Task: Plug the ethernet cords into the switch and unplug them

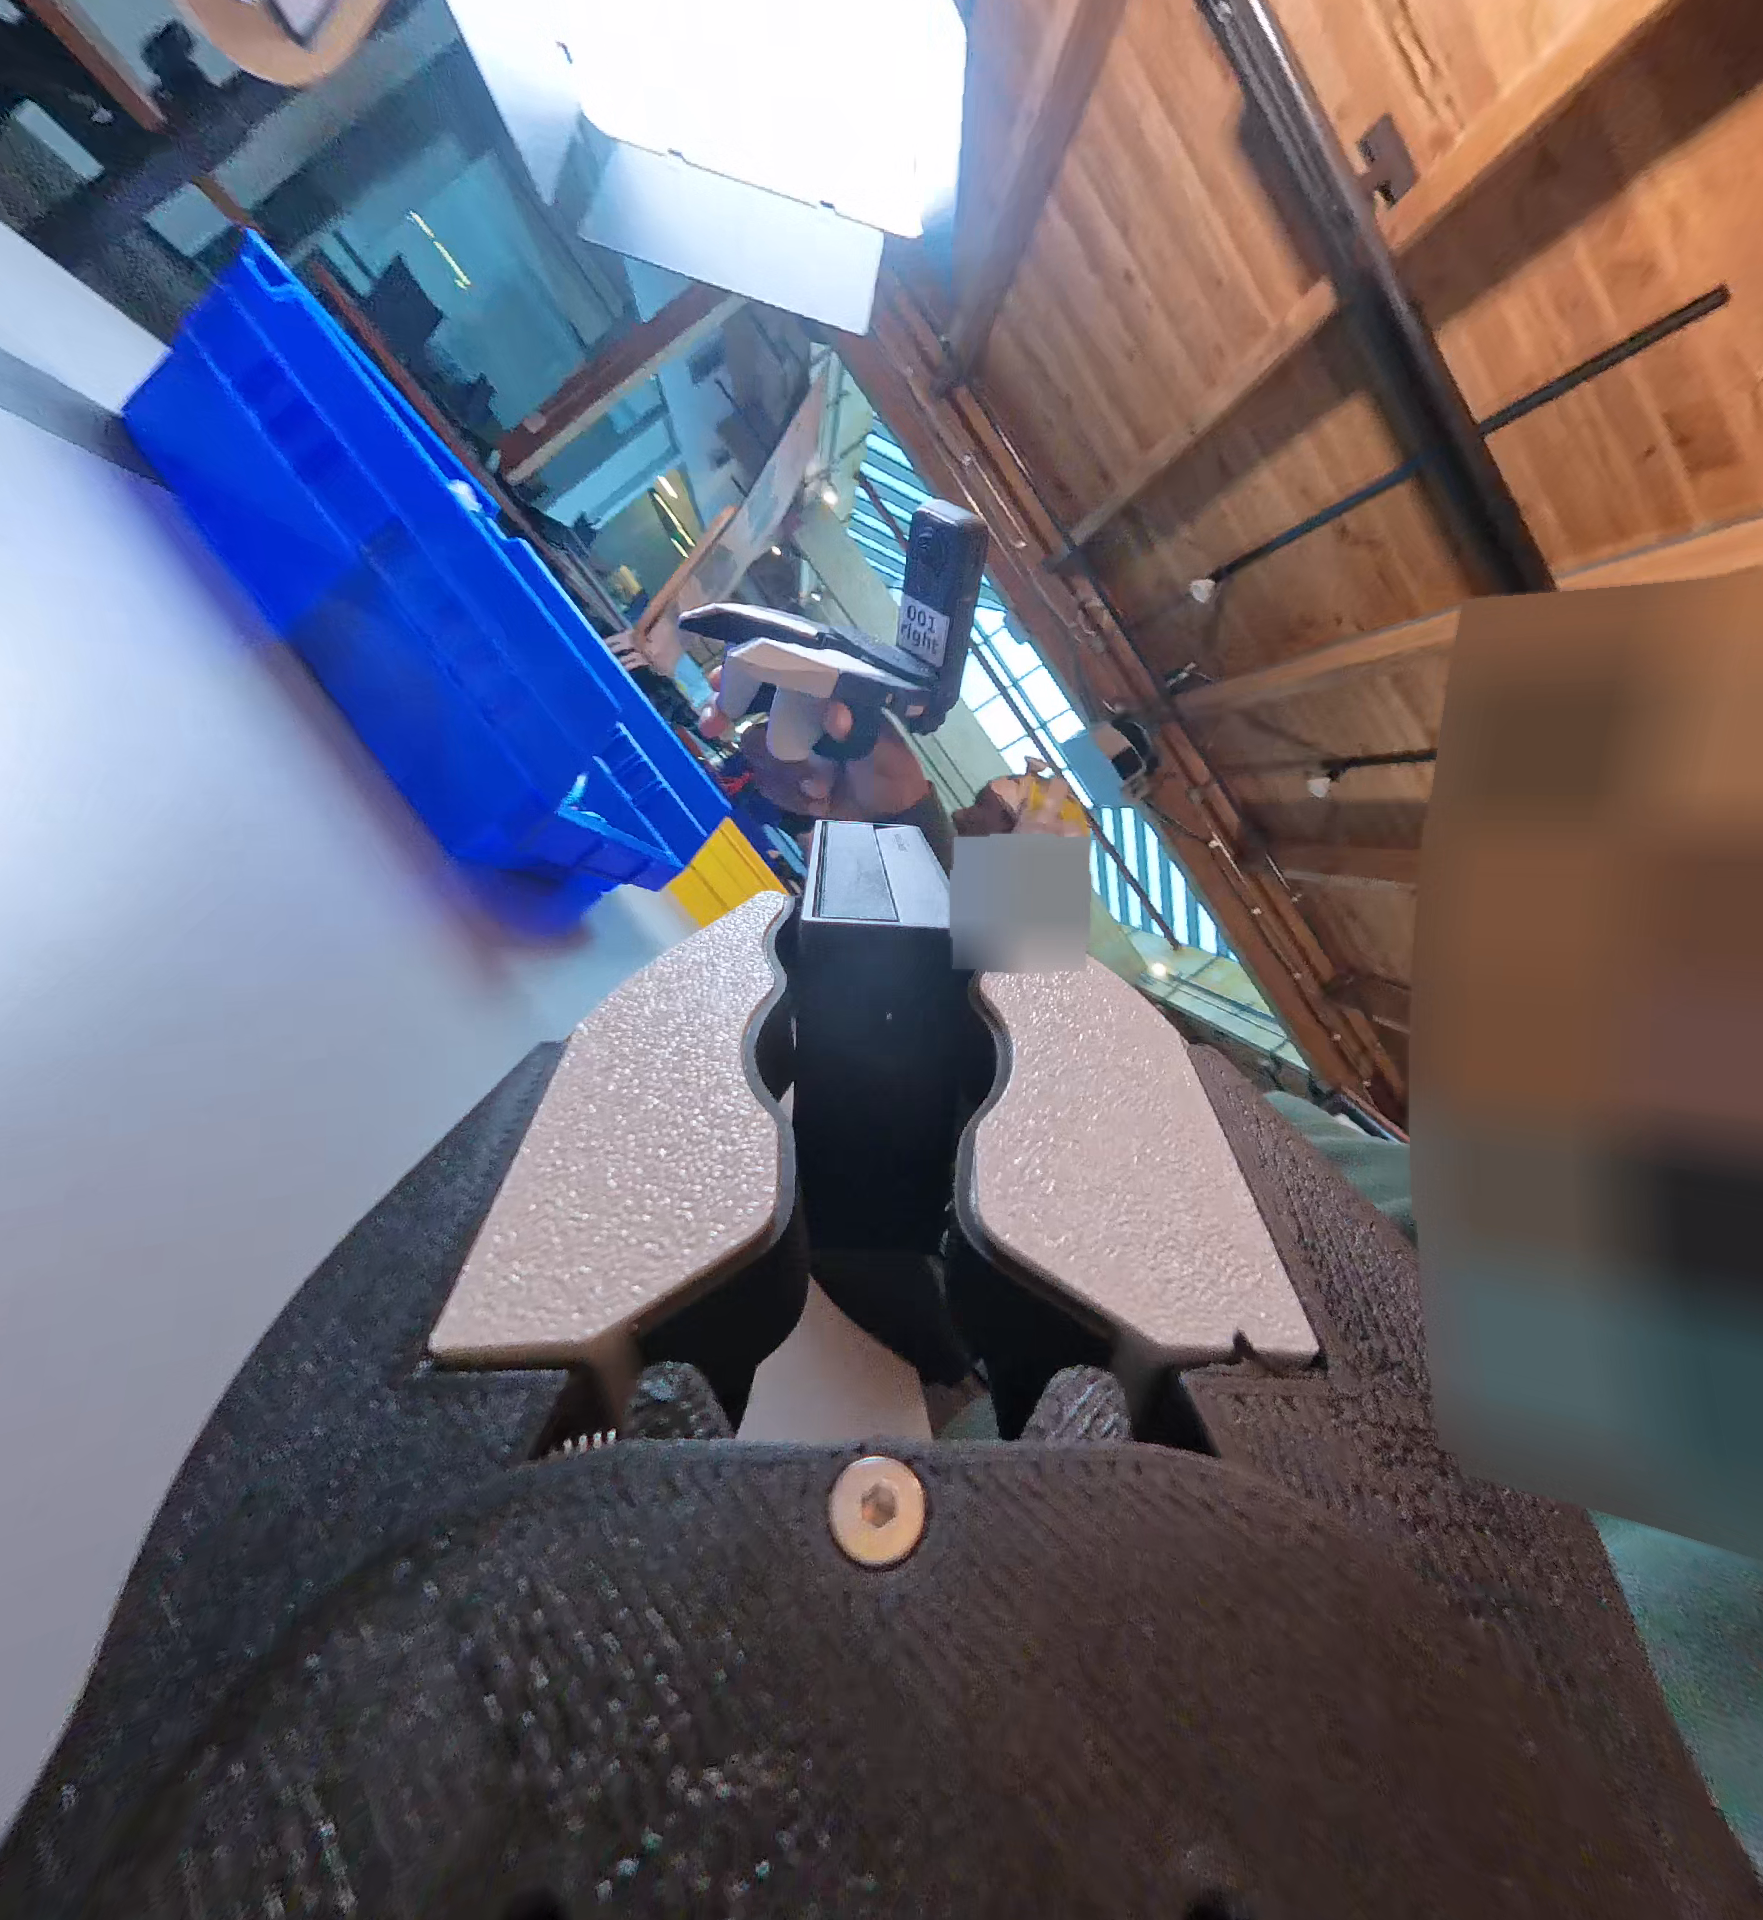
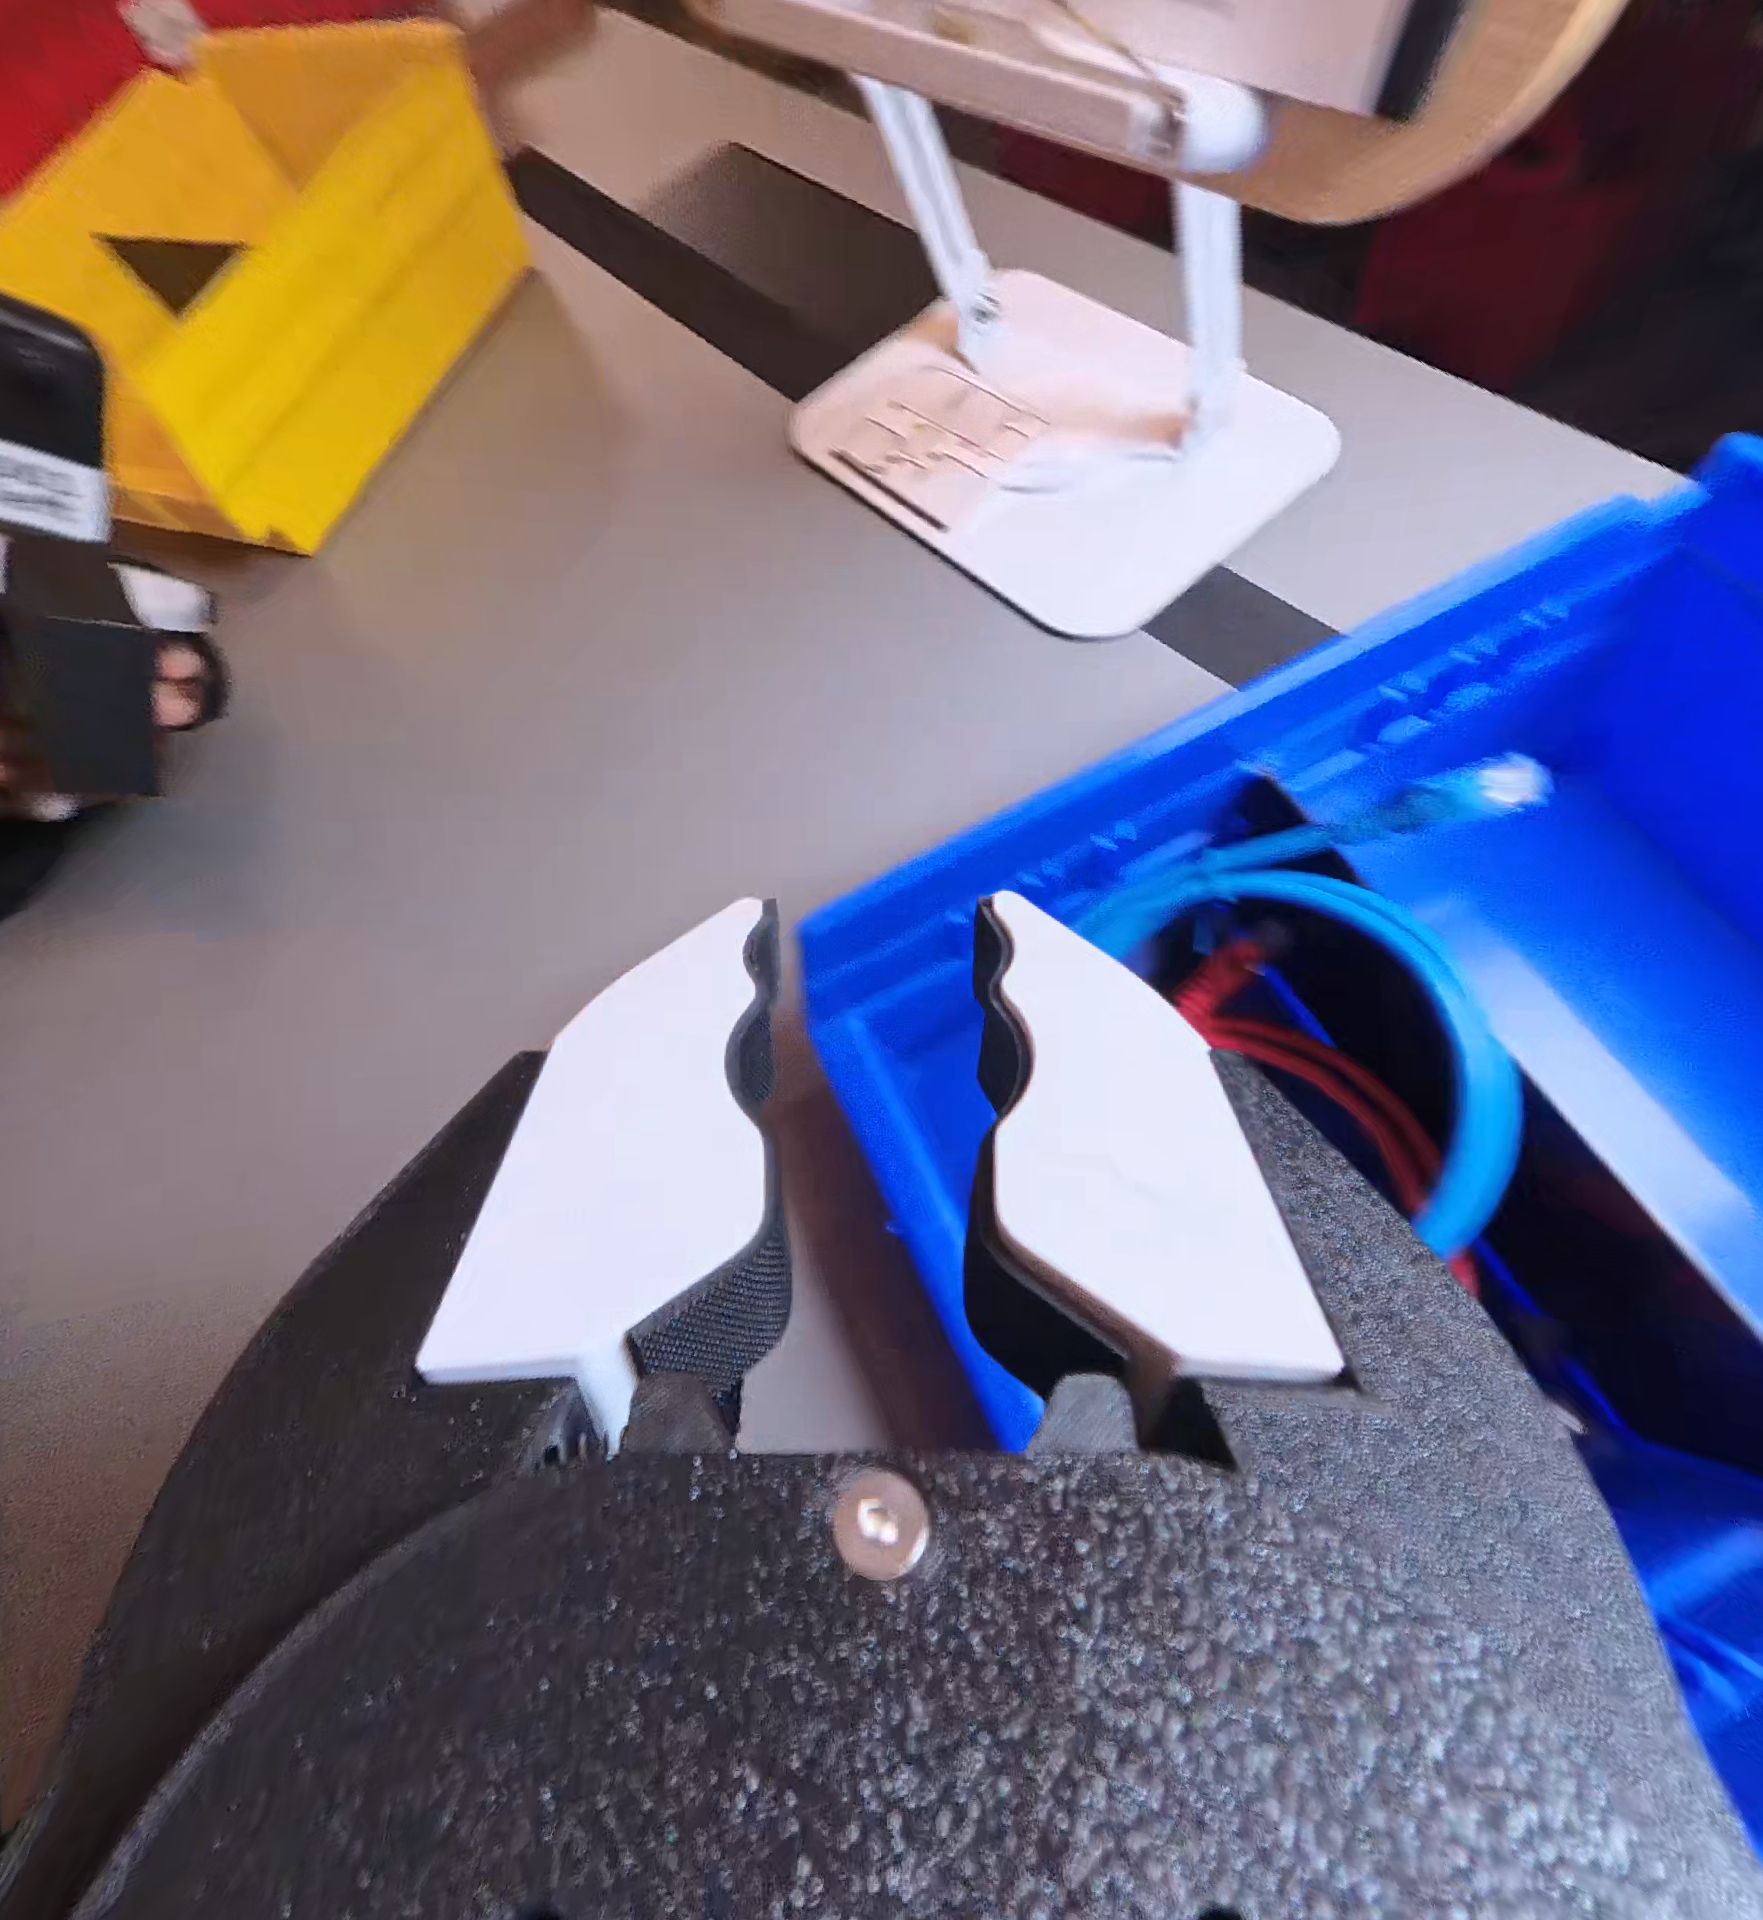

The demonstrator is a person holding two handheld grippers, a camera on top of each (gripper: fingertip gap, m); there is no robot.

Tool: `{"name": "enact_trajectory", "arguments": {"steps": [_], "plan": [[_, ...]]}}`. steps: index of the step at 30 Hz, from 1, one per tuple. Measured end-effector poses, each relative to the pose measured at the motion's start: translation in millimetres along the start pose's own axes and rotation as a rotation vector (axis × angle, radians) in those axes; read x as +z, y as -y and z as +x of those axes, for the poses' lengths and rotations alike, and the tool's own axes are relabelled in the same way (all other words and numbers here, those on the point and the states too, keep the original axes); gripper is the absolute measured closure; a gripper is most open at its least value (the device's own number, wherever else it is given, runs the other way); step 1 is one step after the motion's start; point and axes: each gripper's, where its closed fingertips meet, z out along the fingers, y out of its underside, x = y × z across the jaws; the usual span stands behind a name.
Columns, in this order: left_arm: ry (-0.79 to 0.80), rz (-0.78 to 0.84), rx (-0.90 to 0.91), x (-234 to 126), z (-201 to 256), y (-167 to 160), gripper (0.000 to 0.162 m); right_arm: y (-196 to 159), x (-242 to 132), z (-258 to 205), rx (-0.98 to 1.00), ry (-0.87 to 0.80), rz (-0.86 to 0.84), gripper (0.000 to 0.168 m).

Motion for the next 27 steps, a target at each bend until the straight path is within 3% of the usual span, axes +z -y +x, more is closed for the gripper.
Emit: {"name": "enact_trajectory", "arguments": {"steps": [3,7,10,12,15,17,20,22,23,27], "plan": [[-0.041,0.000,0.003,5.6,8.9,-3.3,0.134,1.3,13.2,-81.3,-0.023,0.212,0.132,0.127],[-0.012,-0.039,0.038,11.1,4.8,-15.0,0.134,-11.0,41.0,-188.1,0.035,0.518,0.219,0.106],[-0.012,-0.065,0.026,15.1,4.9,-26.1,0.134,-15.4,64.7,-231.5,0.023,0.571,0.231,0.100],[0.008,-0.088,0.016,17.3,3.6,-32.4,0.134,-14.3,76.9,-239.5,-0.098,0.476,0.240,0.094],[0.040,-0.092,-0.011,16.8,1.7,-34.8,0.134,-12.0,80.5,-233.1,-0.542,0.147,0.251,0.083],[0.053,-0.084,-0.033,16.1,1.3,-34.0,0.134,-18.3,82.1,-235.7,-0.787,0.014,0.189,0.082],[0.052,-0.111,-0.067,18.8,2.8,-40.6,0.134,-28.5,93.9,-240.1,-0.929,-0.057,0.117,0.081],[0.031,-0.154,-0.018,22.5,8.8,-49.6,0.134,-30.1,98.9,-237.7,-1.027,-0.114,0.110,0.096],[0.025,-0.155,0.026,23.5,12.1,-49.8,0.134,-31.1,98.1,-239.1,-1.101,-0.130,0.123,0.105],[0.004,-0.269,0.297,25.1,25.1,-58.5,0.134,-26.0,86.5,-242.0,-1.305,-0.186,0.214,0.105]]}}
